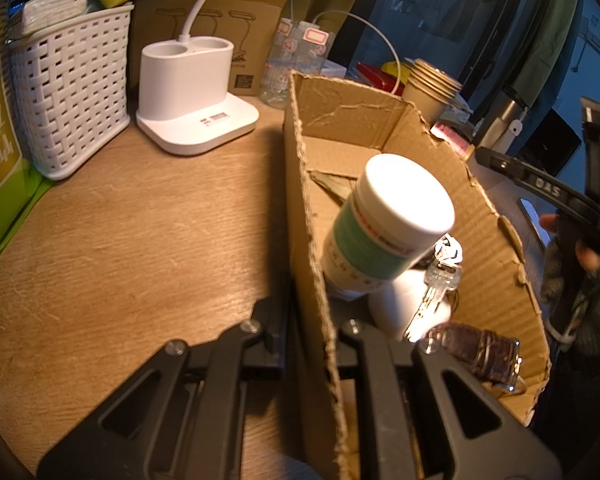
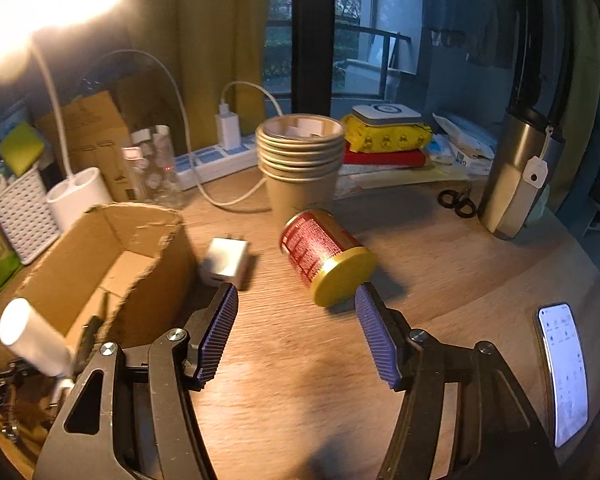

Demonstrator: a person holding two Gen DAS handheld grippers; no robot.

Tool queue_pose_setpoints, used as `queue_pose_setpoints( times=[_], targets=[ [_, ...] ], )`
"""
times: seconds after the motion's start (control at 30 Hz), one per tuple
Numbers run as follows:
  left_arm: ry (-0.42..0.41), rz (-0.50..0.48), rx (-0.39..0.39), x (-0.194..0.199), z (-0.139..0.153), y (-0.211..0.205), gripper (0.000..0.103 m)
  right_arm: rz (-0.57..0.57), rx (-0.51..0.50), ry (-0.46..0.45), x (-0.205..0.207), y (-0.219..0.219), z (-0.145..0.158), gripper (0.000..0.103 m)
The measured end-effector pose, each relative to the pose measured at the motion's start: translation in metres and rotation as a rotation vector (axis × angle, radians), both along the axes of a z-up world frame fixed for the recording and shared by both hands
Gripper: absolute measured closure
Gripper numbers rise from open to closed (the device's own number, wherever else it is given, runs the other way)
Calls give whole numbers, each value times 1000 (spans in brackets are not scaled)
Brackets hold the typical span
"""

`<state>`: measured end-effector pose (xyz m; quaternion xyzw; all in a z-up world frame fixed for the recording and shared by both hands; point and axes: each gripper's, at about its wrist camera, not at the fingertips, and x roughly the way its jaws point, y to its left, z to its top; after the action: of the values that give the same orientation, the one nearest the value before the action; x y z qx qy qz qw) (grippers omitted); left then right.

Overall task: Organize rigid objects
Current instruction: 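Move the right gripper to the red can and grasp its body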

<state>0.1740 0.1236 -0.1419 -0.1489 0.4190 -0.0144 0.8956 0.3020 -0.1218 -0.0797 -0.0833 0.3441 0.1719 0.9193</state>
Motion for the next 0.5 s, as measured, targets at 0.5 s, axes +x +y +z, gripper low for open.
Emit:
queue_pose_setpoints(
  times=[0.5],
  targets=[
    [0, 0, -1, 0, 0, 0, 92, -21, 1, 31, 47, -17, -14, 34]
  ],
)
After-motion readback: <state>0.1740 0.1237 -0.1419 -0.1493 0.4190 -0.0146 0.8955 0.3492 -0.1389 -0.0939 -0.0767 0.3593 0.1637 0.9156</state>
